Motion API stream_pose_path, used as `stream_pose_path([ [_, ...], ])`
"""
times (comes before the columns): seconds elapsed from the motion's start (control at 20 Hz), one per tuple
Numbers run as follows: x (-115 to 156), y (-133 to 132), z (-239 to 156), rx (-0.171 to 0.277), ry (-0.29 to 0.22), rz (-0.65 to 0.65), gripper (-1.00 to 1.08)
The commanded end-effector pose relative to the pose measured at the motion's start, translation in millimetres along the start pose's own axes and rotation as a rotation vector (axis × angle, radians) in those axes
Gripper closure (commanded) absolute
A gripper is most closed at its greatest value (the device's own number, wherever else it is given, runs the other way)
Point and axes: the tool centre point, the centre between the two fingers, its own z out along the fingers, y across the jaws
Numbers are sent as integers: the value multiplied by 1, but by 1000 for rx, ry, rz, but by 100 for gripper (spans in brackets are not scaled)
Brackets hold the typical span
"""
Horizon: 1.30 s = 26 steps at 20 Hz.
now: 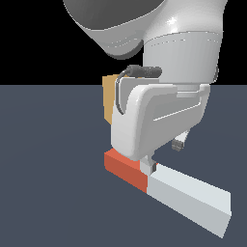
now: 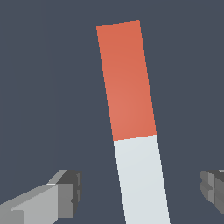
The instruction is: Insert the peg into the horizontal hole in a box.
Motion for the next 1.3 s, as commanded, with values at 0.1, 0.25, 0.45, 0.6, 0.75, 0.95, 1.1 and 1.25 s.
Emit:
stream_pose_path([
  [0.1, -14, 4, 7, -1, -1, -76, -92],
  [0.25, -21, 6, 11, -1, -1, -110, -92],
  [0.45, -27, 9, 14, -1, -2, -139, -92],
  [0.6, -28, 10, 14, -1, -2, -148, -92],
  [0.75, -28, 9, 14, -1, -2, -147, -92],
  [0.95, -28, 9, 21, -1, -2, -147, -92],
  [1.1, -28, 9, 33, -1, -2, -147, -92],
  [1.25, -27, 9, 50, -1, -2, -149, -92],
])
